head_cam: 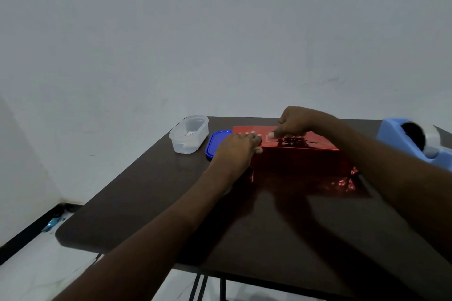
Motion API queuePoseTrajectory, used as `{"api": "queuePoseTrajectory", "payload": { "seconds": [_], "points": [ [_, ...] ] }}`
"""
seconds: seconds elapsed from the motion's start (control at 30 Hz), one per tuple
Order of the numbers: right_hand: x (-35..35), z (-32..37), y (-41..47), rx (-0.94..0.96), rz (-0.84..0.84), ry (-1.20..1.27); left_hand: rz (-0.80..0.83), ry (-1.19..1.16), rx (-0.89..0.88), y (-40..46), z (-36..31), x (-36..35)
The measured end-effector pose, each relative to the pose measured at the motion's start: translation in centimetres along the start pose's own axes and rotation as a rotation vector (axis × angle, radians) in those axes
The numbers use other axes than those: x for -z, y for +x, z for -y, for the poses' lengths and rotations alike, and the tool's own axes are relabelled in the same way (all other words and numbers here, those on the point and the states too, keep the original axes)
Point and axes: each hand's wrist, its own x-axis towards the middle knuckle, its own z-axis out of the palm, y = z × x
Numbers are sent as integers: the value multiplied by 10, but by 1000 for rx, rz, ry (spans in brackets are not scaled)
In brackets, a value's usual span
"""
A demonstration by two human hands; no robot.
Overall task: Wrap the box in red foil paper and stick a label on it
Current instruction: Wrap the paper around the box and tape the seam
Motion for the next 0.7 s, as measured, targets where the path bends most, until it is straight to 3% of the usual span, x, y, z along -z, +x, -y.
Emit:
{"api": "queuePoseTrajectory", "payload": {
  "seconds": [0.17,0.43,0.7],
  "points": [
    [-5,2,-1,-62,-29,-155,-42,-47,0,-3,1,-2],
    [-16,6,-23,-134,-270,-380,-42,-42,-13,-2,4,-4],
    [0,-32,-42,-216,-315,-388,-54,-48,-4,-5,2,-2]
  ]
}}
